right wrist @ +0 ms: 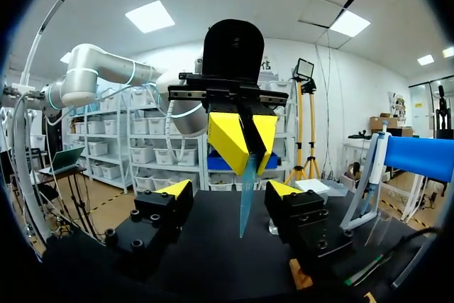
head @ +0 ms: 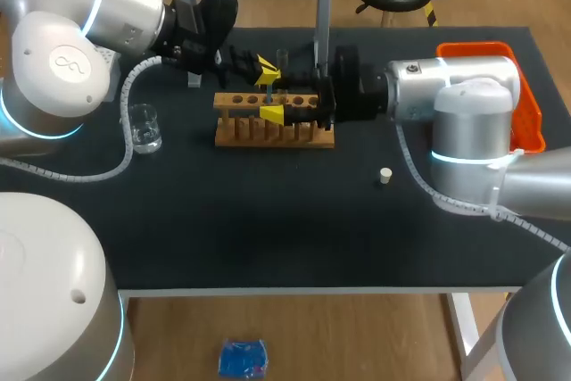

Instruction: Invert the test tube, pick up the pipette, mount the tip to pipette, aspirate from beaker and dispense into the tube, eject the tip, return the pipette, and cap with the stopper.

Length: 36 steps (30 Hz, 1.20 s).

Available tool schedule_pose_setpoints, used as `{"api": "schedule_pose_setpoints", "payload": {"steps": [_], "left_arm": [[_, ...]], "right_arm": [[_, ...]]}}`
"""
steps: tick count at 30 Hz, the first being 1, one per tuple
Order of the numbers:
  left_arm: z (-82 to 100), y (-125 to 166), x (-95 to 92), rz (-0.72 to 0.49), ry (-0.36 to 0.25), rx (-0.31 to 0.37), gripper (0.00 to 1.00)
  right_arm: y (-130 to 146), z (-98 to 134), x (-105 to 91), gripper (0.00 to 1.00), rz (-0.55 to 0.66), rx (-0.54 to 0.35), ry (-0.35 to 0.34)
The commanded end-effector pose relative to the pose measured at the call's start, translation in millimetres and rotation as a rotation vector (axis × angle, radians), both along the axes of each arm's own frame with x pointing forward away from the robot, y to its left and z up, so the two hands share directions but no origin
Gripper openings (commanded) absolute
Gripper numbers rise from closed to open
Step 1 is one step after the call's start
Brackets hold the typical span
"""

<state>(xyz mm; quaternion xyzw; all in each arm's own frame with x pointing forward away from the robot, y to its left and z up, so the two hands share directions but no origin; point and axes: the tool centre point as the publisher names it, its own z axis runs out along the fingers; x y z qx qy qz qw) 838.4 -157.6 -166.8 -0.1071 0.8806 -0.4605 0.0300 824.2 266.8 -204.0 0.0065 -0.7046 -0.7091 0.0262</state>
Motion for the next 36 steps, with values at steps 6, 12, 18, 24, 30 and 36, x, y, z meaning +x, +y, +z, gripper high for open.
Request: {"api": "schedule_pose_setpoints", "payload": {"steps": [6, 12, 18, 24, 30, 36], "left_arm": [[0.8, 0, 0.5, -0.002, 0.003, 0.002, 0.0], [0.8, 0, 0.5, -0.002, 0.003, 0.002, 0.0], [0.8, 0, 0.5, -0.002, 0.003, 0.002, 0.0], [0.8, 0, 0.5, -0.002, 0.003, 0.002, 0.0], [0.8, 0, 0.5, -0.002, 0.003, 0.002, 0.0], [0.8, 0, 0.5, -0.002, 0.003, 0.002, 1.0]], "right_arm": [[2, -5, 4.1, 0.11, -0.006, 0.001, 0.007], [0, -5, 4.2, 0.0, -0.011, 0.002, 0.009], [-4, -4, 4.5, 0.0, -0.016, 0.003, 0.009], [-7, -4, 4.4, 0.0, -0.016, -0.005, 0.008], [-8, -4, 4.1, 0.0, -0.013, -0.019, 0.006], [-7, -5, 2.3, 0.0, 0.005, -0.035, 0.012]]}}
